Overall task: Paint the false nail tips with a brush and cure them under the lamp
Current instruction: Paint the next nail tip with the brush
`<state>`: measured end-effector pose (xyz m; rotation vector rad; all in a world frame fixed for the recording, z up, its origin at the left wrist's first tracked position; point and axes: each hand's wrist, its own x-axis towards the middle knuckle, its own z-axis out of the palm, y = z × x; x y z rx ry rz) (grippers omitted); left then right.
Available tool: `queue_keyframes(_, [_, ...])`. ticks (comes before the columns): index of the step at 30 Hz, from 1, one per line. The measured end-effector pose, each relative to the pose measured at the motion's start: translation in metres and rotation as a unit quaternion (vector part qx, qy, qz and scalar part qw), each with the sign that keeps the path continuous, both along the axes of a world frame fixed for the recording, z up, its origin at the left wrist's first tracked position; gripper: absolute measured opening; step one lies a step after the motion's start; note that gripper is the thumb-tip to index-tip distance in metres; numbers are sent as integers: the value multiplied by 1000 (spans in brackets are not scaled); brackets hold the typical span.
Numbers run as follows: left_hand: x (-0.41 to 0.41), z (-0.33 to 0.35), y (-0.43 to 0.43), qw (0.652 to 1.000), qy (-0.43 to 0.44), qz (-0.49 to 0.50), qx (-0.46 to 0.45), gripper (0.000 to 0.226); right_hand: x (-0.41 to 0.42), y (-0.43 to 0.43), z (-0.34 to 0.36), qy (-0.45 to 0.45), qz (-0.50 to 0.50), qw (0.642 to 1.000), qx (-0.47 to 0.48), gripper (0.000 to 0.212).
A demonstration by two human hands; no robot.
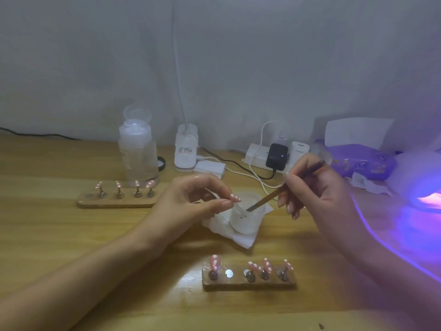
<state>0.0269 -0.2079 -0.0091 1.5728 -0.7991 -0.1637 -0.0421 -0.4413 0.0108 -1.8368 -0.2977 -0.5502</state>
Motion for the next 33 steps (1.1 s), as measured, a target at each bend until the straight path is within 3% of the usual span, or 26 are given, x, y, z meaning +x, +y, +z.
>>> queue_keyframes(8, [-1, -3, -2, 999, -14, 26, -18, 12, -1, -7, -6, 25, -8, 995, 101, 17])
queue_keyframes(13, [-1, -11, -5, 996, -11, 81, -20, 34, -2, -15, -20, 17, -33, 979, 201, 18])
queue_keyframes(21, [-4, -13, -10, 992, -51, 106, 47, 8, 4, -17, -25, 77, -67, 951, 293, 23])
queue_keyframes(33, [-5, -15, -11, 986, -97, 118, 68, 10, 4, -14, -21, 79, -35, 961, 261, 22])
